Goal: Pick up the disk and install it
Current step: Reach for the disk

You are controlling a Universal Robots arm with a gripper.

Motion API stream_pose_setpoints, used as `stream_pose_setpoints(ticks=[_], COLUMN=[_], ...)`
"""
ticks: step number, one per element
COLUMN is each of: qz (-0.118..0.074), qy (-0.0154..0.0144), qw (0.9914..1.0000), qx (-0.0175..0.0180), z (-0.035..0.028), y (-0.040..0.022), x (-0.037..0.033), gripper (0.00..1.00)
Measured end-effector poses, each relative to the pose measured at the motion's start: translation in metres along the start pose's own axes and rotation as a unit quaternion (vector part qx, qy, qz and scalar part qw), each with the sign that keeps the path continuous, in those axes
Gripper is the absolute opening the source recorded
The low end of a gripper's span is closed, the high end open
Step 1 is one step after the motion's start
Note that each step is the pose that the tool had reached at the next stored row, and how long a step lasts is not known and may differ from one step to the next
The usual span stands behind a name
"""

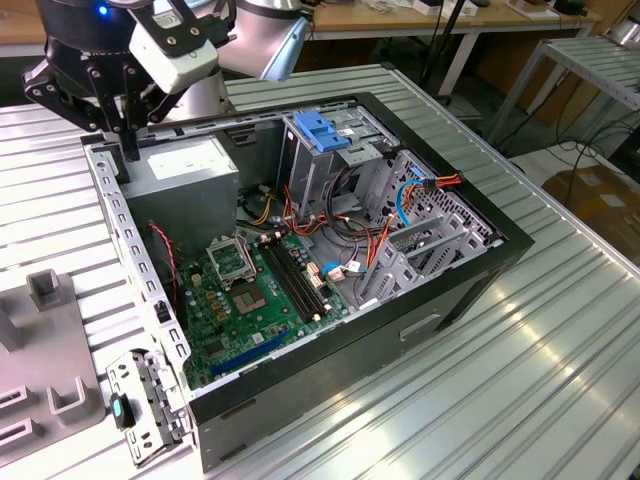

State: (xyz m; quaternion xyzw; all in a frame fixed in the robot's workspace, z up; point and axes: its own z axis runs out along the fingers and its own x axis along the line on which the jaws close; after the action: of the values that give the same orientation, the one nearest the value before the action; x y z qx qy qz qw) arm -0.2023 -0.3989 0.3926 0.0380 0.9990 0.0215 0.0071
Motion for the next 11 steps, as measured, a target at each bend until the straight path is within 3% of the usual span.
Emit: stream_pose_setpoints(ticks=[11], qz=[0.0], qy=[0.001], qw=[1.0], qx=[0.0], z=[0.0001], y=[-0.0005], x=[0.0064], gripper=[0.11])
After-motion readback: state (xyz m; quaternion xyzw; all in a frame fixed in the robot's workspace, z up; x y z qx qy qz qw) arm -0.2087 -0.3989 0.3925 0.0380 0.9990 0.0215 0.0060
